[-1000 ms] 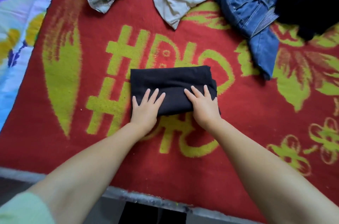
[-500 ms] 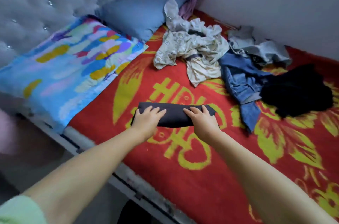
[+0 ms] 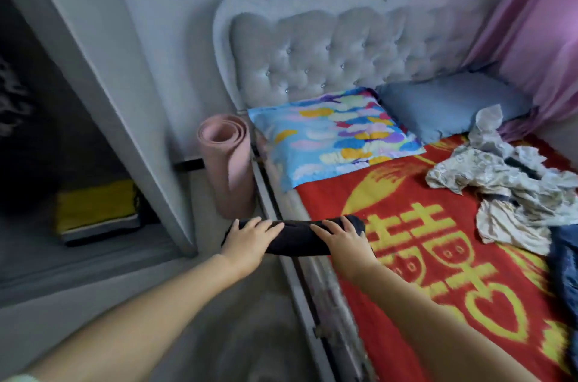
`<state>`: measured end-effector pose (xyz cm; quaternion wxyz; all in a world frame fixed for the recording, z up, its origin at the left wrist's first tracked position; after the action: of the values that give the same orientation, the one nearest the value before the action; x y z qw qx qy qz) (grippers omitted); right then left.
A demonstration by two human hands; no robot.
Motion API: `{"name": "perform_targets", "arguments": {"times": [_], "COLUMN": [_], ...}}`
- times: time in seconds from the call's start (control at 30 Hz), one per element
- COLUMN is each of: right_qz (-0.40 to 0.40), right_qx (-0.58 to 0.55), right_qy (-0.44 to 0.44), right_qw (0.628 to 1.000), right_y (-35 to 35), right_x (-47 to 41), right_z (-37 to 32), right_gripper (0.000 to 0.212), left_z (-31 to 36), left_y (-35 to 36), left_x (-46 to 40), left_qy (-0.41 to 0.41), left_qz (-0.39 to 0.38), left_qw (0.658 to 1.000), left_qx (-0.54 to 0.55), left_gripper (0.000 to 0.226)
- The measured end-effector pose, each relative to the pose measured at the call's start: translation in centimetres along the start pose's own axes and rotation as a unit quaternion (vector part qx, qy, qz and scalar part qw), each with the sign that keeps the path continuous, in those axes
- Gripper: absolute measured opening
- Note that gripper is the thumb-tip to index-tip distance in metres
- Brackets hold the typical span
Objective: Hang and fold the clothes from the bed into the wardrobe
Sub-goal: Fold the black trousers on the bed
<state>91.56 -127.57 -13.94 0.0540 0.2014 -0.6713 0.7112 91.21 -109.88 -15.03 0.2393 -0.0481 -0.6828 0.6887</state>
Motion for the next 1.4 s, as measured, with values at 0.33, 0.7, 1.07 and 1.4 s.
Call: {"name": "perform_targets", "arguments": {"times": [0.33, 0.7, 1.07, 1.4], "right_qz": [-0.024, -0.055, -0.071, -0.080], "right_qx": [0.056, 0.045, 0.048, 0.076], "right_qy": [-0.191, -0.280, -0.294, -0.301], "right_qw": [0.980, 0.957, 0.952, 0.947], "right_y": [-1.2, -1.4, -2.5, -1.5], "right_x": [-2.4, -3.5, -18.1, -39.7], "right_z": [-32.3, -62.1, -70.0, -78.4], "right_gripper": [0.078, 0.067, 0.068, 0.060], "left_z": [-23.4, -46.1, -61.1, -79.2], "left_y": [4.3, 7.4, 9.8, 15.0], "left_x": [21.6, 39.3, 31.7, 18.5], "left_qy": [-0.198, -0.262, -0.244, -0.235], "left_qz": [-0.041, -0.050, -0.062, -0.082], "left_qw": [0.978, 0.961, 0.964, 0.963], "left_qx": [0.044, 0.067, 0.090, 0.105], "left_gripper": [0.077, 0.066, 0.063, 0.060]}}
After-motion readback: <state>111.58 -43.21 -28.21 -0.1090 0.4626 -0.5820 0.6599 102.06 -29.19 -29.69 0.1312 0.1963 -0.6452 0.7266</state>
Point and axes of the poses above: each hand's wrist, its own x-axis away from the middle knuckle, its own y-axis out of the palm, z = x × y, the point moved 8 cm from there along -x, towards the middle knuckle, and after that the axes turned 6 degrees about y, right-handed, at the moved point
